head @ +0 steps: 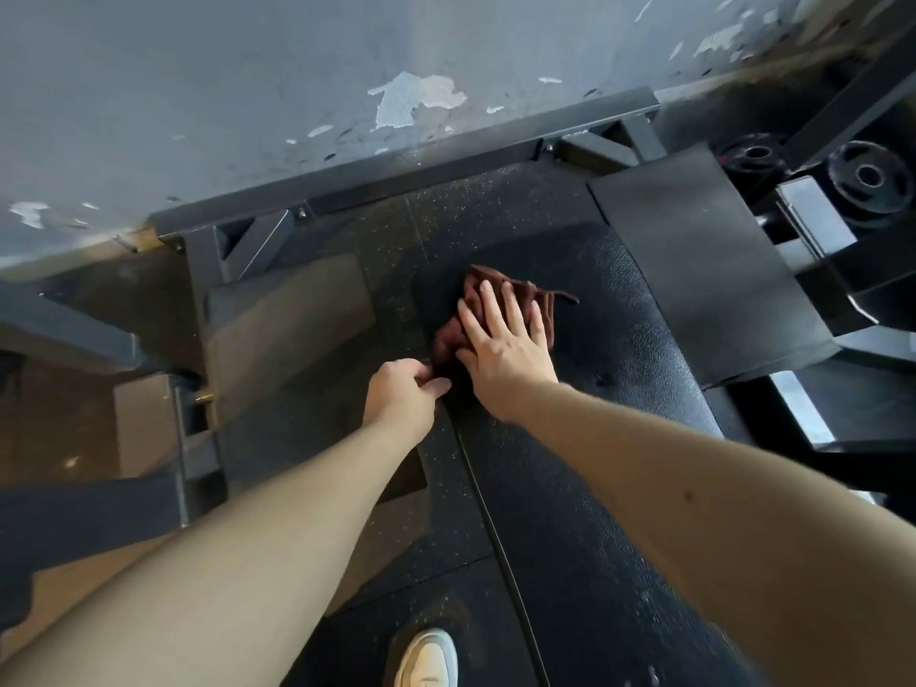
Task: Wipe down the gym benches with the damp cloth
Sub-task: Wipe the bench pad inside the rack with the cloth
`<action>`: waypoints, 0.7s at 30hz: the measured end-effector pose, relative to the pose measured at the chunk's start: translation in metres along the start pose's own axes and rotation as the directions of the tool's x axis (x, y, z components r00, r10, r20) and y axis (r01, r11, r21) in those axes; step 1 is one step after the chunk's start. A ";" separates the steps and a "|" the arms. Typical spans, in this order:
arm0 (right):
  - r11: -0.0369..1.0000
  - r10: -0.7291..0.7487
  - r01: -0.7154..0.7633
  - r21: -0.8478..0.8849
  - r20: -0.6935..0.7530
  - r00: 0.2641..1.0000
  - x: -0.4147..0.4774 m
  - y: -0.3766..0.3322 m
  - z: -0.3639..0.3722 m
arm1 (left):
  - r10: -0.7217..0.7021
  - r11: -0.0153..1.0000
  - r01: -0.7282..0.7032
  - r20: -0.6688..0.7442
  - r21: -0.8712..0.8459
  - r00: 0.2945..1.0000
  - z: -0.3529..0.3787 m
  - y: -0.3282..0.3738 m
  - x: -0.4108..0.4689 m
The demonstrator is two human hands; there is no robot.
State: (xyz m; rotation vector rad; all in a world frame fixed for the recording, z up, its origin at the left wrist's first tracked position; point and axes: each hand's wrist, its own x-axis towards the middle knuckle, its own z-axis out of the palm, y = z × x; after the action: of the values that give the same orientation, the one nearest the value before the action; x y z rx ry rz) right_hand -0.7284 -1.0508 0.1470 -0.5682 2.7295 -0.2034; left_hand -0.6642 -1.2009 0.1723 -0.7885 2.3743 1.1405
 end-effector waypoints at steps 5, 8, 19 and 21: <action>1.000 -0.013 0.013 -0.004 0.005 1.000 0.022 -0.006 -0.006 | -0.040 0.994 0.039 -0.004 -0.101 0.999 0.003 -0.002 -0.007; 0.999 -0.025 0.026 0.037 -0.050 0.998 -0.024 -0.007 0.008 | -0.019 0.994 0.021 0.016 -0.109 1.000 0.001 -0.005 -0.009; 0.995 0.082 -0.081 0.063 -0.024 0.996 0.015 0.029 -0.010 | -0.081 0.995 0.084 0.042 -0.056 0.996 0.004 0.005 -0.006; 0.985 0.165 -0.165 0.053 -0.011 0.986 0.043 0.038 -0.024 | -0.032 0.999 0.032 0.001 0.024 0.999 0.010 0.017 -0.009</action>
State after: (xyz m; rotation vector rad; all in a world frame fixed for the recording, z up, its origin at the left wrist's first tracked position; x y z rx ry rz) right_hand -0.7877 -1.0321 0.1480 -0.3252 2.7597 -0.2363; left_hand -0.6674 -1.1814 0.1811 -0.8140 2.3611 1.0971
